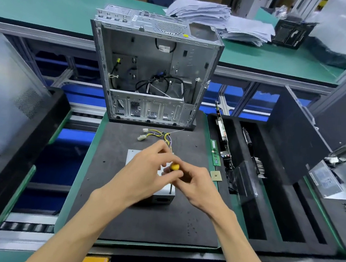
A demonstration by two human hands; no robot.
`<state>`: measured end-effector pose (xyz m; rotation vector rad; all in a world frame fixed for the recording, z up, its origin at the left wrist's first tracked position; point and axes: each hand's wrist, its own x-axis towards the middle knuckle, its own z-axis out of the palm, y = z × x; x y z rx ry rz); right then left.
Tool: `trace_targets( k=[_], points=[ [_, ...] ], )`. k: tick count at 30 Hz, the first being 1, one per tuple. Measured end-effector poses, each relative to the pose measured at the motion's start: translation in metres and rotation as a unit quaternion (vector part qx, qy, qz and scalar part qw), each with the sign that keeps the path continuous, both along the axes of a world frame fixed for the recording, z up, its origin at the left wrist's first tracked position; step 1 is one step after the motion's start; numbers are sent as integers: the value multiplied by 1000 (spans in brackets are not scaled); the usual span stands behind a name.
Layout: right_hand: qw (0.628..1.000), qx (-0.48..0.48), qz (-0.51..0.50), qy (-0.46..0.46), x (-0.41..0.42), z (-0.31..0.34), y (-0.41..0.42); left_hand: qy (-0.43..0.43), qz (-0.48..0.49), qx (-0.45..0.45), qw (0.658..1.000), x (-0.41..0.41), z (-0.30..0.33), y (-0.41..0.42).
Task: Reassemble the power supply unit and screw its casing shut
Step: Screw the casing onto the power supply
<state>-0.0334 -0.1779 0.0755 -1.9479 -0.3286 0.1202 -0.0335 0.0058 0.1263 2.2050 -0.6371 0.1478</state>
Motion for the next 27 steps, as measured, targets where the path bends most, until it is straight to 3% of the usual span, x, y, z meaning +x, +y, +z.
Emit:
trace_targets(
  k=[5, 8, 14, 20, 27],
  points=[
    [994, -16, -66, -85, 4, -5, 0, -5, -74, -2, 997, 0, 8, -14],
    [996, -6, -53, -64, 2, -6, -11, 10, -104, -9, 995, -1, 9, -21],
    [999, 40, -14, -5, -5, -10, -23, 20, -74, -37, 996, 3, 5, -18],
    [997, 27, -45, -59, -3, -12, -13, 43, 0, -105, 994, -2, -3, -21],
    [991, 10, -71, -111, 3, -17, -3, 12, 18, -105, 994, -1, -7, -20]
  ],
)
